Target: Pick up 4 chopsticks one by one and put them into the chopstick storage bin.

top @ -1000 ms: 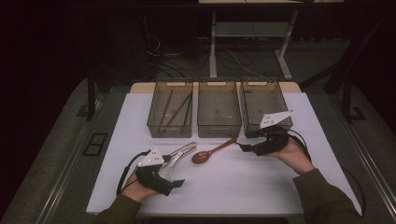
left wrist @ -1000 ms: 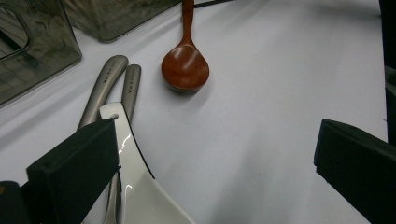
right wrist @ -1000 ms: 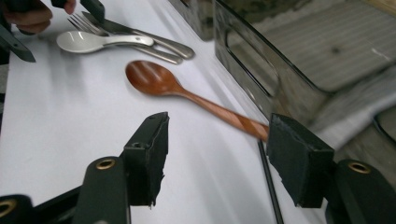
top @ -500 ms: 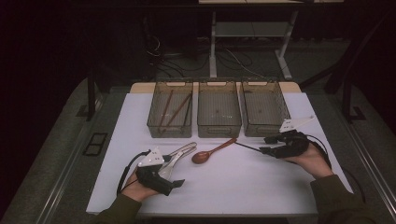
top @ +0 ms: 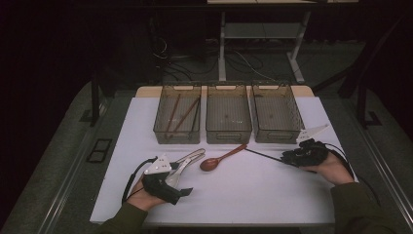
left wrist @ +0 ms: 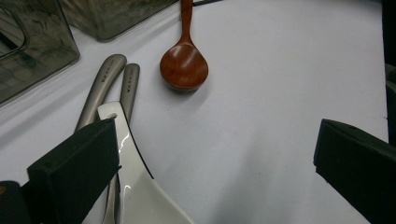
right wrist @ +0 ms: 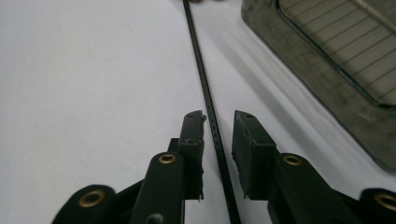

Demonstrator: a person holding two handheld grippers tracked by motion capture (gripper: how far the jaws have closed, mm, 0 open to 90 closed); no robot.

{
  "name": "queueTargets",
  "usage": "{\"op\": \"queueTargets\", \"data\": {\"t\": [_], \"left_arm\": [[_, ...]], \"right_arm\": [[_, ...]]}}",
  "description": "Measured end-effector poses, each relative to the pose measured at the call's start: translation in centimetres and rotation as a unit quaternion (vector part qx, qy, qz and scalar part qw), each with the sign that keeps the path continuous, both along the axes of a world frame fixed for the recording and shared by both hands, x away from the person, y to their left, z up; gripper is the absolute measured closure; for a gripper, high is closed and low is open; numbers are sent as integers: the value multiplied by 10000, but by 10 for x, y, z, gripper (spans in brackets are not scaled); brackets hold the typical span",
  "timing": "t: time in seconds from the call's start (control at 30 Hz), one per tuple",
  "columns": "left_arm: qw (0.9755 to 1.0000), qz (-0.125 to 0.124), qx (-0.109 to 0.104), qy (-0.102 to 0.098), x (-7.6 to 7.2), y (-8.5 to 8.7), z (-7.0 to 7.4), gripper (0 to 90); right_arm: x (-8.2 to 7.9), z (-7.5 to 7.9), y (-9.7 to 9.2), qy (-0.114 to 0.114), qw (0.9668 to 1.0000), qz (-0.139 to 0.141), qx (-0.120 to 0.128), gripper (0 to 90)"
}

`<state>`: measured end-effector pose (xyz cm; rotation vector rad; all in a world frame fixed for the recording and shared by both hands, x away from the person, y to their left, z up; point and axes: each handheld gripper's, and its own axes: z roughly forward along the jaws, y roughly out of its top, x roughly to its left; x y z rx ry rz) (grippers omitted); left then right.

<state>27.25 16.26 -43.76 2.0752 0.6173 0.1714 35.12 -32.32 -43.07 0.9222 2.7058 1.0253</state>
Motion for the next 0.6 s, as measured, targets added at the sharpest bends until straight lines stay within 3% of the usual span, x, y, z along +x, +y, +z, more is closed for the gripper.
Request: {"op": "queueTargets", "data": {"t": [0.33, 0.6], "left_arm": [[10000, -8, 13, 1, 0, 0, 0, 0], [10000, -27, 34, 13, 0, -1, 0, 0]], "right_arm": [[1, -8, -7, 185, 9995, 125, -243, 801], [1, -10, -6, 132, 9992, 186, -325, 834]]}}
